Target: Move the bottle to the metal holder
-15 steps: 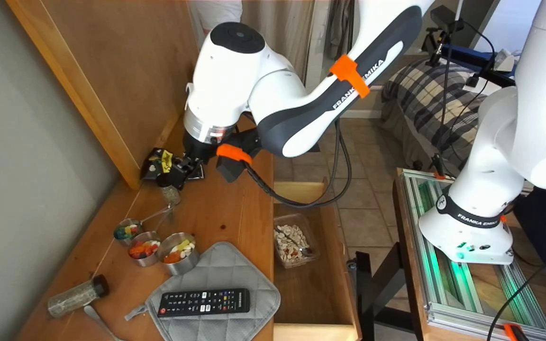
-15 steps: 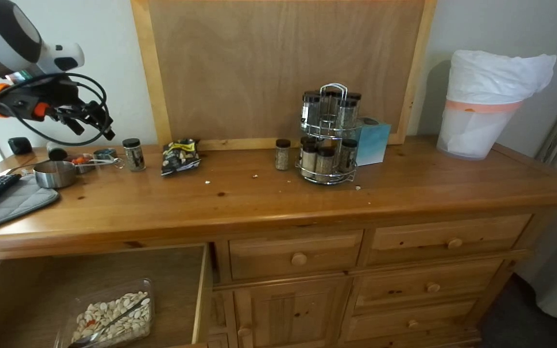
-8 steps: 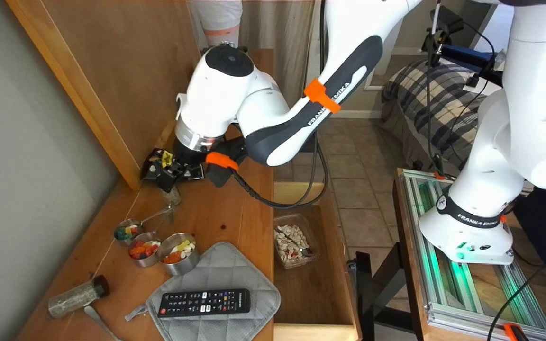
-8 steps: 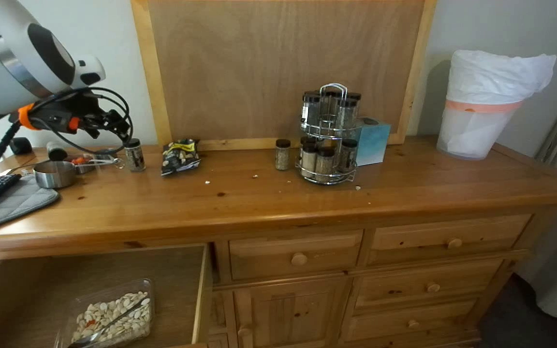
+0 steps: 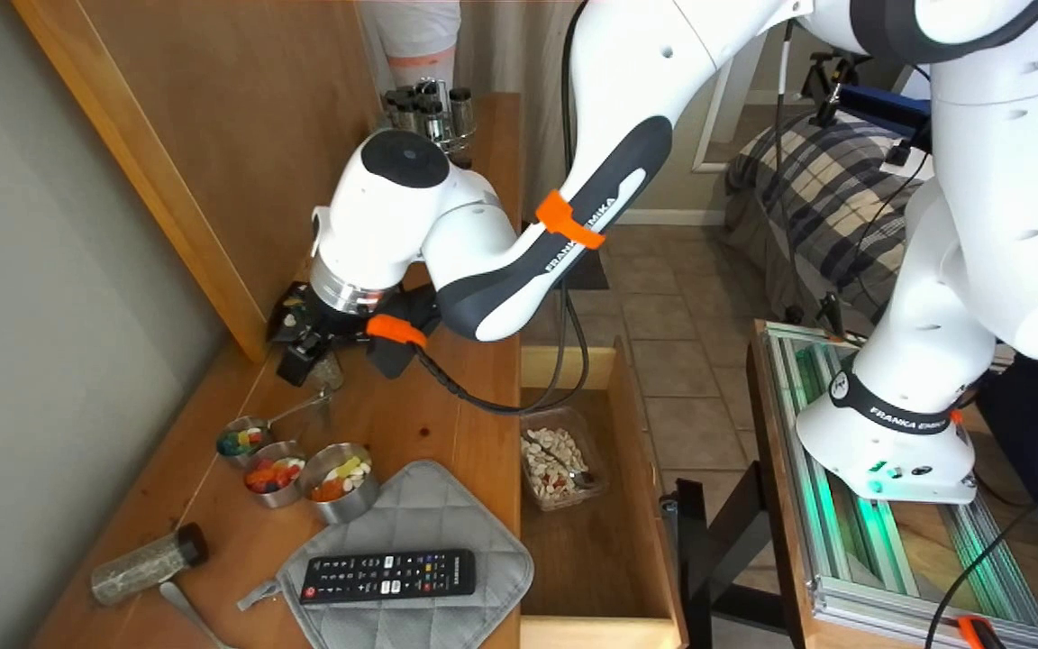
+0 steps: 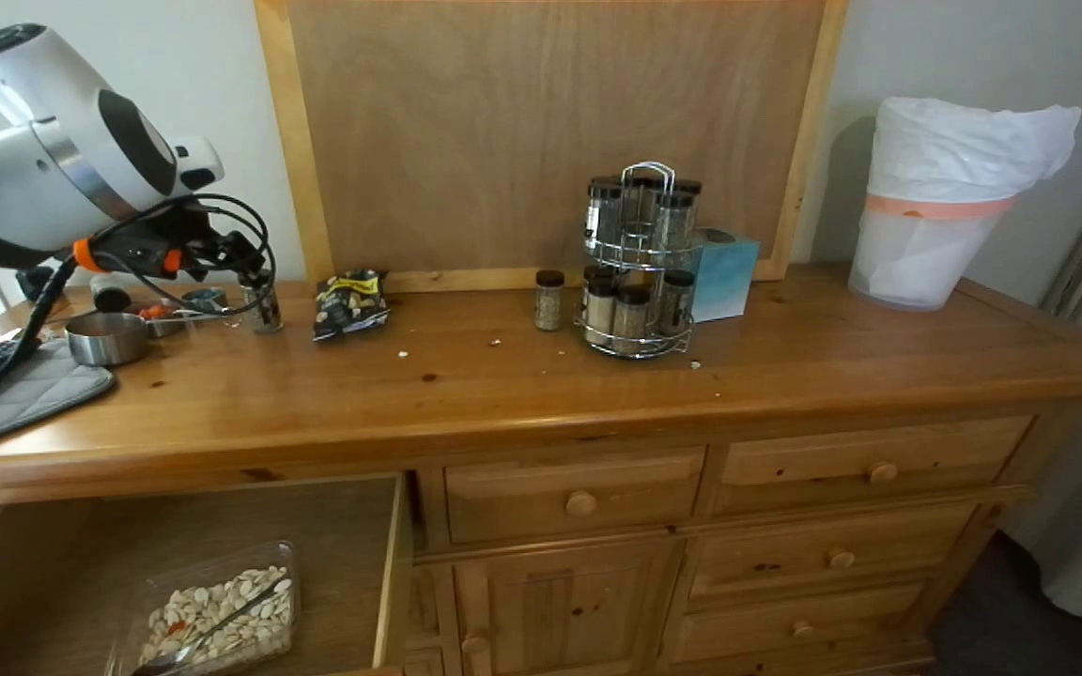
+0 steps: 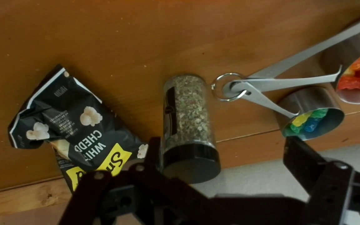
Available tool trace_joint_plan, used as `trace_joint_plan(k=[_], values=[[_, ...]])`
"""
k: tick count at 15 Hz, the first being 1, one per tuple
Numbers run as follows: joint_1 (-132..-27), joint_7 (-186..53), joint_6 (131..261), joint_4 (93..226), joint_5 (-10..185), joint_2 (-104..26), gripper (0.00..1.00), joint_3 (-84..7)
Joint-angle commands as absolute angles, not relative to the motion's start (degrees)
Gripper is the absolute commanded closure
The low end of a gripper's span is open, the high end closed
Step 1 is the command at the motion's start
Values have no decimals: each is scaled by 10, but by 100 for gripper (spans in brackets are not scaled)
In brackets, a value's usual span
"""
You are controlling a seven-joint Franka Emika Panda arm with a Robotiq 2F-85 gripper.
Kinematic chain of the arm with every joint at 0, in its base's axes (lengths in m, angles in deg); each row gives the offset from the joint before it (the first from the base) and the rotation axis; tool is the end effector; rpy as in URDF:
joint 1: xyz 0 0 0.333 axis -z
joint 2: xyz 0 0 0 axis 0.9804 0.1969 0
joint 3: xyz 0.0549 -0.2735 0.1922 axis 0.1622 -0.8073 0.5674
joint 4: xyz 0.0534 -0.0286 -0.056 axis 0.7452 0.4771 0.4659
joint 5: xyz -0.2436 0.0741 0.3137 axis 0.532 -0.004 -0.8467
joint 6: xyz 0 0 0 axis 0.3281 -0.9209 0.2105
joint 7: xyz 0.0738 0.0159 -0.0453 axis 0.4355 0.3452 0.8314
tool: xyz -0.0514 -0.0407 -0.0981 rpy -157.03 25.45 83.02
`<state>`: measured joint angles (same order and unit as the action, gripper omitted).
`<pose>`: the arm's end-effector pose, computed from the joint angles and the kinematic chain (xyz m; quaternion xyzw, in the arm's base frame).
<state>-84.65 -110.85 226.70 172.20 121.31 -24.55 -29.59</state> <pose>0.6875 0.1587 0.2879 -0.9589 0.0536 -0.2785 0.0026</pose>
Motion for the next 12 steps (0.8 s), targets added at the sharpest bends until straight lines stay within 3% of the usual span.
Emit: trace_joint_plan(k=[1,12], values=[[-861,-1118,2270,1685,1224,-213,0,-310],[-892,-1141,2260,1669,1220,-198,0,-352]])
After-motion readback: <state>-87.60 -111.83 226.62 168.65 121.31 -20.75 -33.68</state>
